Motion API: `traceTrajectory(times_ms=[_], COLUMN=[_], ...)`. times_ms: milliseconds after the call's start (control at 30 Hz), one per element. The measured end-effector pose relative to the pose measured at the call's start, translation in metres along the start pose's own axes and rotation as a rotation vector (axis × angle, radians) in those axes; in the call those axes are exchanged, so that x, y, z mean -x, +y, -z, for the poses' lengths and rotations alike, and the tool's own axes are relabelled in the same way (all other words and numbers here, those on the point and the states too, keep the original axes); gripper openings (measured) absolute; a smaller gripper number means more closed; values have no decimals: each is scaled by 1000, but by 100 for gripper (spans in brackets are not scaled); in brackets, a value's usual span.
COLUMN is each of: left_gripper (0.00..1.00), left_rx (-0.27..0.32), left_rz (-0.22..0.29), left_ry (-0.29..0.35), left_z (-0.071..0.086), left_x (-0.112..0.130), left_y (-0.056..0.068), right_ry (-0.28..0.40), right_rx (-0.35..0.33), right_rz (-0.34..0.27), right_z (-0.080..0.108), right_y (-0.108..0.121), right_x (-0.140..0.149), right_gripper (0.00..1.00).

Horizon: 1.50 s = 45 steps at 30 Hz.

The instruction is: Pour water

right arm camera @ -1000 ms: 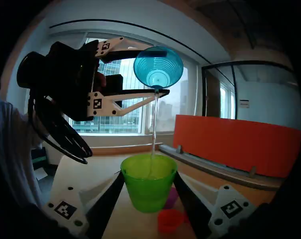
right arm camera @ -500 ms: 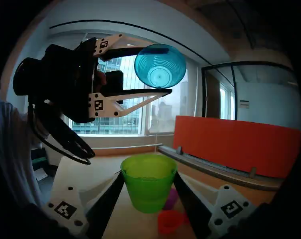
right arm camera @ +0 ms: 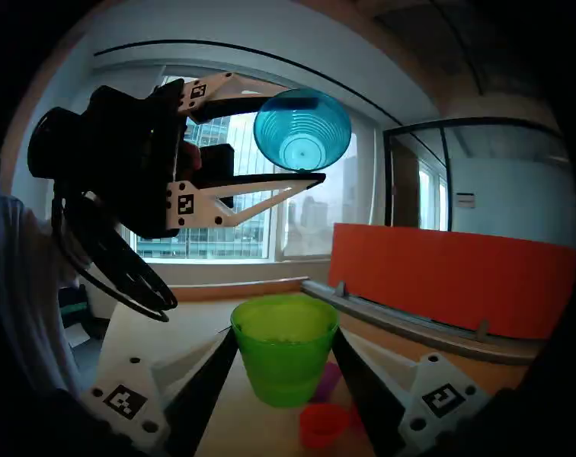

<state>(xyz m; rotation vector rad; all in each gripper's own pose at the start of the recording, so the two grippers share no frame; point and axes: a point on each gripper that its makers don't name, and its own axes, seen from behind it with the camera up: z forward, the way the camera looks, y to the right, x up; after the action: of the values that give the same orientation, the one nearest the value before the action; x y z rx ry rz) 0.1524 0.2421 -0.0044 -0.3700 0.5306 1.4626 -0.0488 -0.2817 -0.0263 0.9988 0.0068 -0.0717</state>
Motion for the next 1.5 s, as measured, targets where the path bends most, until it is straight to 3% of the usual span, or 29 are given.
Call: traceTrajectory(times_ms=[400, 600, 867, 1200, 1500], left_gripper=[85, 85, 85, 85, 85], left_rx=[36, 53, 39, 54, 58], left_rz=[397, 565, 792, 1135, 1315], left_ry=[-16, -21, -43, -24, -26], left_z=[-4, -3, -2, -2, -3], left_x=[18, 23, 38, 50, 66], left_y=[21, 29, 28, 35, 43], right_ry=[11, 17, 21, 33, 35], right_rx=[13, 17, 30, 44, 53], right_rz=[-1, 0, 3, 5, 3], right_z=[5, 8, 11, 15, 18], right_y=[2, 3, 4, 6, 7], right_x=[-4, -6, -9, -15, -19], right_gripper=[89, 89, 89, 89, 89])
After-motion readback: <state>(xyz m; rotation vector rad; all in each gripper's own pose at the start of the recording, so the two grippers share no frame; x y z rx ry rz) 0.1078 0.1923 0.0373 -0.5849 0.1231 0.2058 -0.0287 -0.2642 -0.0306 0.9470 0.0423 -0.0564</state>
